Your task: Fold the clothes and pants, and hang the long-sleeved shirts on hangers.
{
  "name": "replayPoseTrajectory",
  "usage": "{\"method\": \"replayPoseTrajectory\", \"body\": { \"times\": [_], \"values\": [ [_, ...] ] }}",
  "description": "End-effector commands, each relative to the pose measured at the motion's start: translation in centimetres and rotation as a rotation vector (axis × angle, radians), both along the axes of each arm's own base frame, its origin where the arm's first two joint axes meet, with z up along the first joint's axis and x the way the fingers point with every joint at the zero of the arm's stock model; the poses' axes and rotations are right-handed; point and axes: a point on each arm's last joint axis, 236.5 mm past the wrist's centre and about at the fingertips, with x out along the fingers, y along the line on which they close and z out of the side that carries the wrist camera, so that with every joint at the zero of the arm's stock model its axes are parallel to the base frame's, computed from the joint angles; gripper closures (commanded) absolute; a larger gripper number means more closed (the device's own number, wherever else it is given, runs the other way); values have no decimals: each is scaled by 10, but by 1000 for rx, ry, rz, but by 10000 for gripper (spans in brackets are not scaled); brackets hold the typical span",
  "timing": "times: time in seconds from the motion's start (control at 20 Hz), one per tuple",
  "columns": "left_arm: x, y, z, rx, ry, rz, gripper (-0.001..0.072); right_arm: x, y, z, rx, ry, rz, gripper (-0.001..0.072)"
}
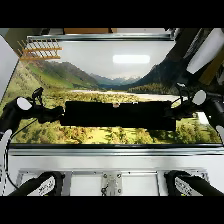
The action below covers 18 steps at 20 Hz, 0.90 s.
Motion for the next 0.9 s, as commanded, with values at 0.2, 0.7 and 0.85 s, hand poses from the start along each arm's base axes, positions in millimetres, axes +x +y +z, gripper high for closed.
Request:
{"method": "replayPoseTrajectory", "body": {
  "times": [0.2, 0.7, 0.85],
  "values": [
    [75, -17, -23, -32, 16, -54, 699, 80, 7, -7, 58, -217, -72, 694],
    [122, -27, 46, -41, -91, -86, 114, 100, -24, 15, 169, -302, -179, 28],
    [99, -55, 41, -43, -78, -140, 699, 62, -77, -5, 158, -190, -199, 28]
  ]
}}
